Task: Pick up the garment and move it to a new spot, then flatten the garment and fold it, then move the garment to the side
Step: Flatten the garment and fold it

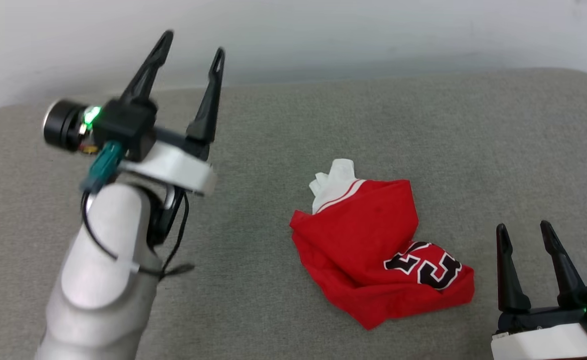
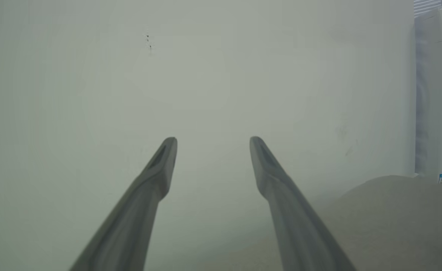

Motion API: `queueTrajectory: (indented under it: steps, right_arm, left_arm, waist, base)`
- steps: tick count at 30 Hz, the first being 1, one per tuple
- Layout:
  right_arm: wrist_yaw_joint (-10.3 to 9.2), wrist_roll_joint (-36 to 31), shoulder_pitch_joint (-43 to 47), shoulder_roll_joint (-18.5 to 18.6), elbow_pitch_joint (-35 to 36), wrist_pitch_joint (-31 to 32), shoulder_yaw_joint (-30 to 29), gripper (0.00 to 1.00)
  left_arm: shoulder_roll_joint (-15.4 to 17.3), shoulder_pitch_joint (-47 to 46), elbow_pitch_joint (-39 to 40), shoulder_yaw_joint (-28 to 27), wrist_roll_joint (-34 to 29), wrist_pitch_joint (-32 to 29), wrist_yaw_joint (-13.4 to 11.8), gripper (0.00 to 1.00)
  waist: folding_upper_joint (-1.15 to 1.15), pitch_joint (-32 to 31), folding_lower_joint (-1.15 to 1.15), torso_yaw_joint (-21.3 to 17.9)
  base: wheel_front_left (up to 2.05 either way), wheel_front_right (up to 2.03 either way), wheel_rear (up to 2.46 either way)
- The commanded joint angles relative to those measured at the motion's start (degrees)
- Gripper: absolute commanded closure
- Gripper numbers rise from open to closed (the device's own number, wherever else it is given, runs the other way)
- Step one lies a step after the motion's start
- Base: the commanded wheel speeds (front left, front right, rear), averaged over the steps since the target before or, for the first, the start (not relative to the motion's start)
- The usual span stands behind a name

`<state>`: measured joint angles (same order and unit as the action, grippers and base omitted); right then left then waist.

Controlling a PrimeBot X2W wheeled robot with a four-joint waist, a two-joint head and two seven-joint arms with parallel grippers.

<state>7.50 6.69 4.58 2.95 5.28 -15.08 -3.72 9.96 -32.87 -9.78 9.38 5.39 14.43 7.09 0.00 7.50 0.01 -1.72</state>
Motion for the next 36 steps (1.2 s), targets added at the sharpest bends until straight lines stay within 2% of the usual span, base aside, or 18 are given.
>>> queueTrajectory:
  steps: [1, 5, 9, 10, 16, 23, 31, 36]
  right_arm:
    - [-0.02, 0.23, -1.2, -0.13, 0.1, -0.14, -0.05, 0.0]
    - [-0.02, 0.26, -2.18, -0.14, 0.13, -0.14, 0.11, 0.0]
    - [-0.02, 0.36, -3.47, -0.13, 0.34, -0.14, 0.25, 0.0]
    - [-0.02, 0.36, -3.47, -0.13, 0.34, -0.14, 0.25, 0.0]
    - [-0.02, 0.84, -5.04, -0.14, 0.62, -0.14, 0.45, 0.0]
    - [-0.02, 1.95, -7.08, -0.12, 0.71, -0.14, 1.06, 0.0]
    - [-0.02, 3.33, -9.14, -0.13, 0.6, -0.14, 1.55, 0.0]
    - [-0.02, 3.82, -10.12, -0.14, 0.53, -0.14, 1.93, 0.0]
  left_arm:
    - [1.03, -4.76, -2.64, 2.69, 0.99, -2.5, 0.23, 0.0]
    - [3.21, -13.32, -6.97, 11.17, 7.01, -9.45, 0.29, 0.0]
    - [5.23, -20.79, -10.34, 21.03, 15.42, -19.66, 0.31, 0.0]
    - [5.23, -20.79, -10.34, 21.03, 15.42, -19.66, 0.31, 0.0]
    - [7.77, -29.18, -14.05, 35.97, 29.75, -37.86, 0.32, 0.0]
    - [11.05, -35.42, -16.87, 48.88, 41.26, -52.94, 0.32, 0.0]
    - [13.93, -39.09, -20.01, 60.86, 46.49, -61.55, 0.33, 0.0]
    - [15.32, -36.51, -20.67, 64.06, 45.91, -65.41, 0.33, 0.0]
  waist:
    - [0.0, 1.74, -0.01, -1.53]
    - [0.0, 3.31, -0.01, -3.21]
    - [0.0, 4.79, -0.01, -5.03]
    - [0.0, 4.79, -0.01, -5.03]
    - [0.0, 7.64, -0.01, -7.75]
    - [0.0, 11.81, -0.01, -11.05]
    - [0.0, 15.87, -0.01, -13.81]
    - [0.0, 17.36, -0.01, -14.67]
  base:
    - [0.0, 0.0, 0.0]
    - [0.0, 0.0, 0.0]
    - [0.0, 0.0, 0.0]
    - [0.0, 0.0, 0.0]
    - [0.0, 0.0, 0.0]
    - [0.0, 0.0, 0.0]
    - [0.0, 0.0, 0.0]
    - [0.0, 0.0, 0.0]
